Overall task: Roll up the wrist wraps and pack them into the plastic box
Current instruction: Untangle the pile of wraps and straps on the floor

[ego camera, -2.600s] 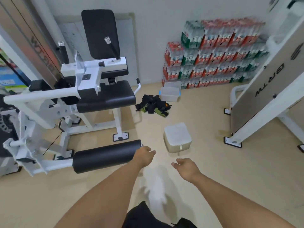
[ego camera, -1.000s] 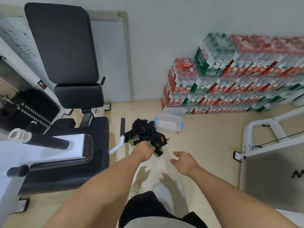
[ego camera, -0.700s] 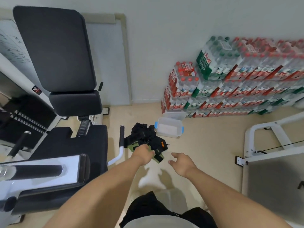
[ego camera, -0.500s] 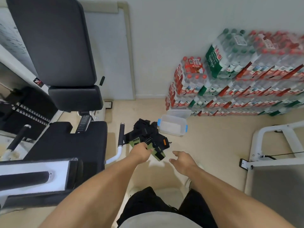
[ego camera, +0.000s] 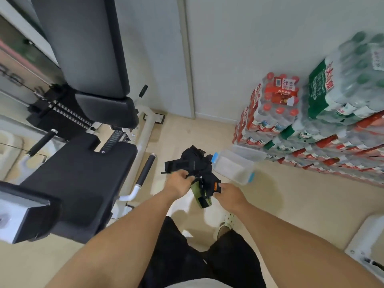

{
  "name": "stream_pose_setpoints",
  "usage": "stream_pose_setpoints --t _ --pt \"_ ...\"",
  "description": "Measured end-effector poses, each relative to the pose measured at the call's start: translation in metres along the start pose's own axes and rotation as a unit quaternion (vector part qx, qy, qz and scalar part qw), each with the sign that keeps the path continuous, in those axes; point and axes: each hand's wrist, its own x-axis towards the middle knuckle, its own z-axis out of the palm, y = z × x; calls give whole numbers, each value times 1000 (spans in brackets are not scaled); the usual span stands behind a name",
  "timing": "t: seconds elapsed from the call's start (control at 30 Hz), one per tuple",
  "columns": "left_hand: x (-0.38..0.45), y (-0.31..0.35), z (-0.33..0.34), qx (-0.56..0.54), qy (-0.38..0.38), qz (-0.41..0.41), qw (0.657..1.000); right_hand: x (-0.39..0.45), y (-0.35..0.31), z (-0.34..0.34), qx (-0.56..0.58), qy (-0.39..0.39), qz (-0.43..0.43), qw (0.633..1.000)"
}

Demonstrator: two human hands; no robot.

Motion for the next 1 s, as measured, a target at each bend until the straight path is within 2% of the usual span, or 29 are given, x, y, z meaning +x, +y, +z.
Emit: stream_pose_setpoints --t 0.17,0.33,0.53,0.7,0.8,0.87,1.0 --pt "32 0 26 -27 -13 -40 999 50 11 -2 34 -18 10 999" --pt "94 -27 44 -42 -24 -68 997 113 1 21 66 -16 20 998" --pt "207 -99 74 -102 -7 -74 992 233 2 85 56 -26 38 997" --pt "304 -156 104 -112 7 -54 992 356 9 151 50 -2 -3 999" --pt "353 -180 117 -85 25 -44 995 422 19 187 48 14 -27 998" --pt "375 -195 124 -23 17 -9 1000 464 29 206 32 19 -53 998" --pt "407 -214 133 91 -69 -9 993 544 42 236 -22 33 -111 993"
